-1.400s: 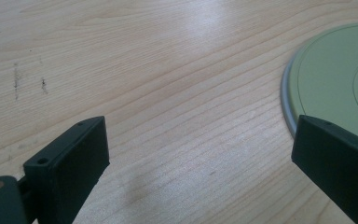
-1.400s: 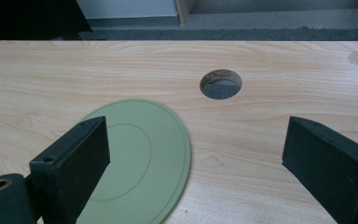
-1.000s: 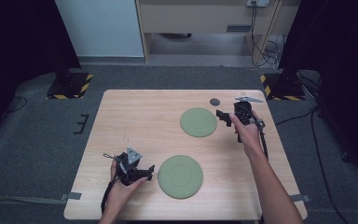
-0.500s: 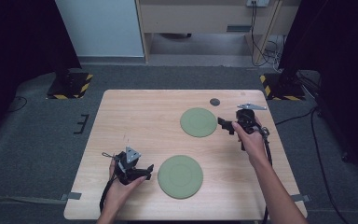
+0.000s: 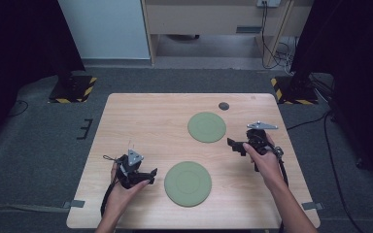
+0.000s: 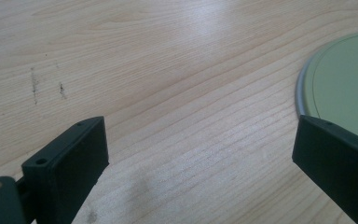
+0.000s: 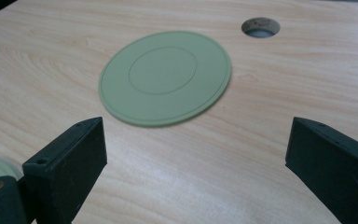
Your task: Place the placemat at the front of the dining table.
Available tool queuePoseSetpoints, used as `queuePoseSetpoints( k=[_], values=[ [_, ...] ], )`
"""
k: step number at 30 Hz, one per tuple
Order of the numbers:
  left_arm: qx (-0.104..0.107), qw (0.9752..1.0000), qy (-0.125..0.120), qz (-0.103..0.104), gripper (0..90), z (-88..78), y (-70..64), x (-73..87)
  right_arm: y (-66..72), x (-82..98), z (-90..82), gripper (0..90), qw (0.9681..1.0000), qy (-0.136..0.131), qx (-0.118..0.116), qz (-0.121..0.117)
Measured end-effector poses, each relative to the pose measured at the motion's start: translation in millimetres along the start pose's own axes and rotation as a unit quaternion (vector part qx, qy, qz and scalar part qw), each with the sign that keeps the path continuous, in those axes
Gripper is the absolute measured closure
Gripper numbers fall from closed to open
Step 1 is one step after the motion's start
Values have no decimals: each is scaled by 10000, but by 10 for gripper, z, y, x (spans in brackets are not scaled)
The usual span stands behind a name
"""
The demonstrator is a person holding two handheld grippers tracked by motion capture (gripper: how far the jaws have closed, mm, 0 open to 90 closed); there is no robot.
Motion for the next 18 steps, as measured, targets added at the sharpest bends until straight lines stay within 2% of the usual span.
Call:
queuePoseSetpoints(
  k=[18],
  values=[
    [23, 10000, 29, 5, 25, 32, -19, 13, 60, 337, -47, 59, 9996, 234, -9, -137]
  ],
)
Point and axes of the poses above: each handheld gripper's, and its own axes: z roughly forward along the jaws, x roughly out of its underside, y roughly to its left, the point moved 10 cm from there along z, roughly forward along the jaws, and after that the axes turned 10 degrees about z, right-handed, at the moved point
